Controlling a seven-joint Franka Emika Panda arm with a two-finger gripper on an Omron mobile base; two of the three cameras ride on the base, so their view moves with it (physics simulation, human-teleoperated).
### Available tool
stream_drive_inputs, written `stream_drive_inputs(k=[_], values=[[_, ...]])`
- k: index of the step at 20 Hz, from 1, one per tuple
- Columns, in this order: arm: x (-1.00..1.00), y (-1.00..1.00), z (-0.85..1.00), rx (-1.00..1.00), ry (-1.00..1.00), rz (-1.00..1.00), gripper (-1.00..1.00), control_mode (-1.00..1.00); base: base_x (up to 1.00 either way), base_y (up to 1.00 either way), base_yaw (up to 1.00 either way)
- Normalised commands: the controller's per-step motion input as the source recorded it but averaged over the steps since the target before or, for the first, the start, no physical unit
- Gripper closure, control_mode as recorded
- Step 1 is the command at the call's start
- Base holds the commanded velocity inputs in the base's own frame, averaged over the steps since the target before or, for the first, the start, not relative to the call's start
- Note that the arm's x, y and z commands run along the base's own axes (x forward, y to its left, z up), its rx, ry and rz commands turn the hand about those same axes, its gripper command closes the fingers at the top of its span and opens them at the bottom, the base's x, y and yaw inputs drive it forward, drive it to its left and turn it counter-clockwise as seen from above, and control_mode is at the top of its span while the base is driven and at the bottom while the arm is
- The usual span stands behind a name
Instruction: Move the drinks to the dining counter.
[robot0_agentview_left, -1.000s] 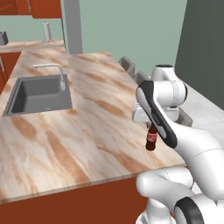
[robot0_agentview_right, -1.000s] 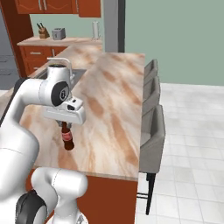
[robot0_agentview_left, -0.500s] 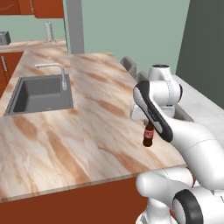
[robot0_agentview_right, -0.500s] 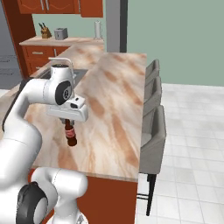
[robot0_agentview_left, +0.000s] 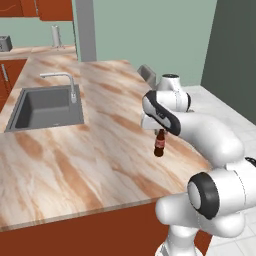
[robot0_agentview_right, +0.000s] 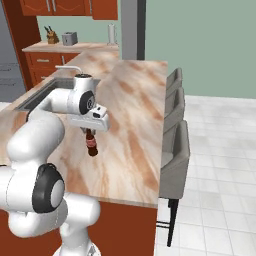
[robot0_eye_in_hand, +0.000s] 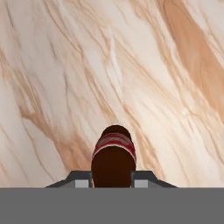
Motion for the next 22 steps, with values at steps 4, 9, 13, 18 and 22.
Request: stream_drive_inputs(k=[4, 9, 13, 18, 22], values=[[0.86, 0.00, -0.32, 0.00, 0.01, 0.00, 1.00, -1.00, 0.00, 0.00, 0.00], [0.49, 0.00, -0.37, 0.00, 0.01, 0.00, 1.00, -1.00, 0.00, 0.00, 0.00], [0.22, 0.00, -0.44, 0.00, 0.00, 0.00, 1.00, -1.00, 0.00, 0.00, 0.00], [0.18, 0.00, -0.44, 0.00, 0.01, 0.00, 1.00, -1.00, 0.00, 0.00, 0.00], [0.12, 0.00, -0.31, 0.00, 0.03, 0.00, 1.00, -1.00, 0.00, 0.00, 0.00]])
